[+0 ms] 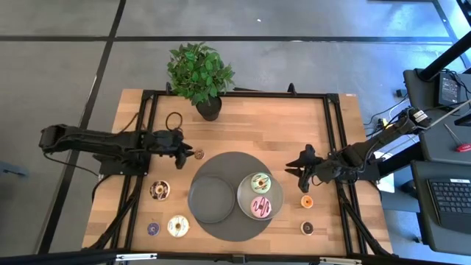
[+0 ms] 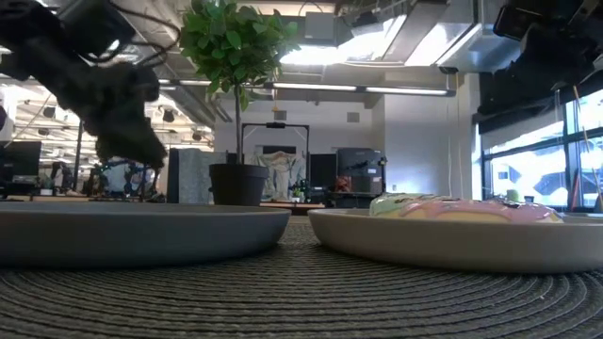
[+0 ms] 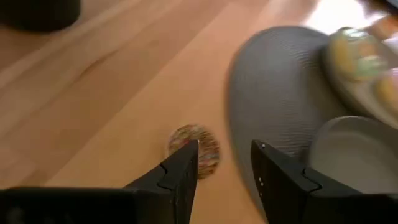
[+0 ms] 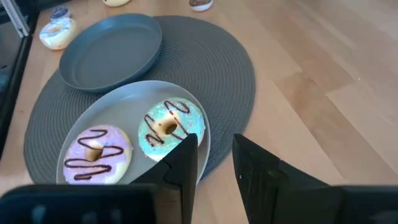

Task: Pick & Place donuts
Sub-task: Put the brown donut on the dark gray plate

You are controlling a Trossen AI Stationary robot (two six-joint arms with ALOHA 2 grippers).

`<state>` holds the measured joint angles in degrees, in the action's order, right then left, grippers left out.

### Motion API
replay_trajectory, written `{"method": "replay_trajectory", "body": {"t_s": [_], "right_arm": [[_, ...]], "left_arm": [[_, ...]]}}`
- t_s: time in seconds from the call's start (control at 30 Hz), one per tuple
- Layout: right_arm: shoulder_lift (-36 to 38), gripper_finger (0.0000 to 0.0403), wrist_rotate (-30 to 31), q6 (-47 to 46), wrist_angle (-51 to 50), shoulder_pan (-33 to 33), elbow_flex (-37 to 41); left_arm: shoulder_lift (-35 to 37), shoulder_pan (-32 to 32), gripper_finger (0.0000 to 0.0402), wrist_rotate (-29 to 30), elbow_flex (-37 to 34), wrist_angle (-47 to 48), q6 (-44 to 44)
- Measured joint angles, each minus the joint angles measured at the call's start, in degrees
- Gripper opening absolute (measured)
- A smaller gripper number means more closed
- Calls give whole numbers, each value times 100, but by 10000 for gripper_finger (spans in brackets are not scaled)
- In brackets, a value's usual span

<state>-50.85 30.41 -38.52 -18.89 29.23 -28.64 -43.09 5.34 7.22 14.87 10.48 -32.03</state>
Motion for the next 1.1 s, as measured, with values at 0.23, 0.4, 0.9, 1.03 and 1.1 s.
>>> {"method": "replay_trajectory", "body": {"t_s": [0.23, 0.4, 0.9, 1.03, 1.1], "right_arm": [[0, 103, 2, 9, -9, 0, 0], [0, 103, 16, 152, -14, 2, 0], [-22, 103, 15, 282, -27, 2, 0], [-22, 103, 14, 284, -26, 2, 0], [-22, 103, 13, 284, -25, 2, 0]], "left_arm": [[-640, 0, 143, 658, 0, -229, -155], [-867, 0, 143, 807, 1, -642, -261], [-2012, 0, 143, 472, 2, -1355, 26], [-2250, 0, 143, 512, 2, -1377, 83], [-2352, 0, 143, 511, 2, -1376, 82]]}}
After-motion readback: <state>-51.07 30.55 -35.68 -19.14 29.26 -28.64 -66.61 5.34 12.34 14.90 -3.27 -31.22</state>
